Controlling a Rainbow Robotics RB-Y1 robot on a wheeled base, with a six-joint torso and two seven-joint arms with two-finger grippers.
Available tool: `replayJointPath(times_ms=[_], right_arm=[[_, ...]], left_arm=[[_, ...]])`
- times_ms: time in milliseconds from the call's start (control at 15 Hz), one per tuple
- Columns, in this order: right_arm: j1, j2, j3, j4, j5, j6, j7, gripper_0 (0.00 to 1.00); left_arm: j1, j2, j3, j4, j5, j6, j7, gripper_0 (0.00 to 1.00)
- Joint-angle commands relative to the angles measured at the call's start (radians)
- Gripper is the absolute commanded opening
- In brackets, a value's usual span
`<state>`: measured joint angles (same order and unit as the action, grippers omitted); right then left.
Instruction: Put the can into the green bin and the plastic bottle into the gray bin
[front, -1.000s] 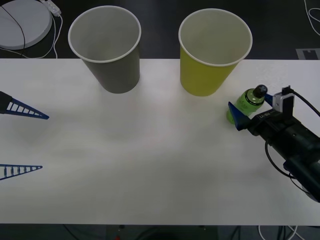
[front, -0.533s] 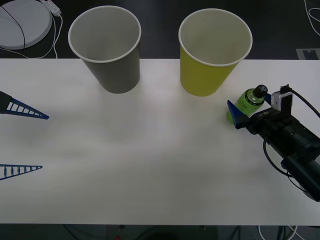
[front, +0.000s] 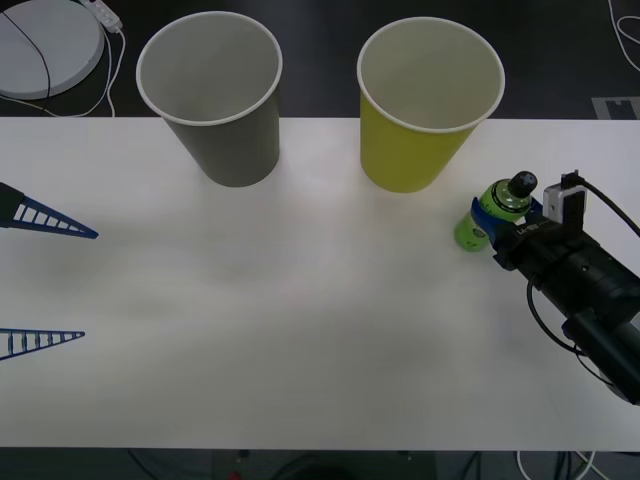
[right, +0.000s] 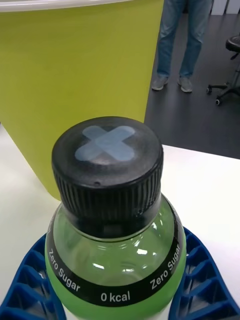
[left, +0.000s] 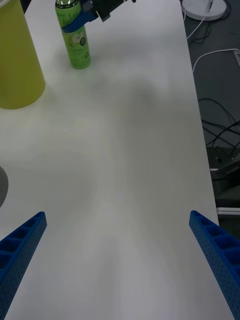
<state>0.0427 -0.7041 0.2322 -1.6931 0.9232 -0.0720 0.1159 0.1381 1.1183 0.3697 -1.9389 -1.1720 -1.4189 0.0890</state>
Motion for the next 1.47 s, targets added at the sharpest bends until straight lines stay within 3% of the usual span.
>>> replayJointPath(times_ms=[67,600,1467], right_arm=[[0.000,0.000,-0.001,0.000,0.002,-0.002,-0.002,0.00],[0.049,-0.014,-0.019,-0.086,0.002,-0.003,-0.009,0.00],[0.261,-0.149,-0.096,-0.349,-0.021,-0.006,-0.058,0.00]], left_arm=[[0.000,0.000,0.000,0.000,0.000,0.000,0.000,1.00],[0.000,0.000,0.000,0.000,0.000,0.000,0.000,1.00],[0.000,0.000,0.000,0.000,0.000,0.000,0.000,1.00]])
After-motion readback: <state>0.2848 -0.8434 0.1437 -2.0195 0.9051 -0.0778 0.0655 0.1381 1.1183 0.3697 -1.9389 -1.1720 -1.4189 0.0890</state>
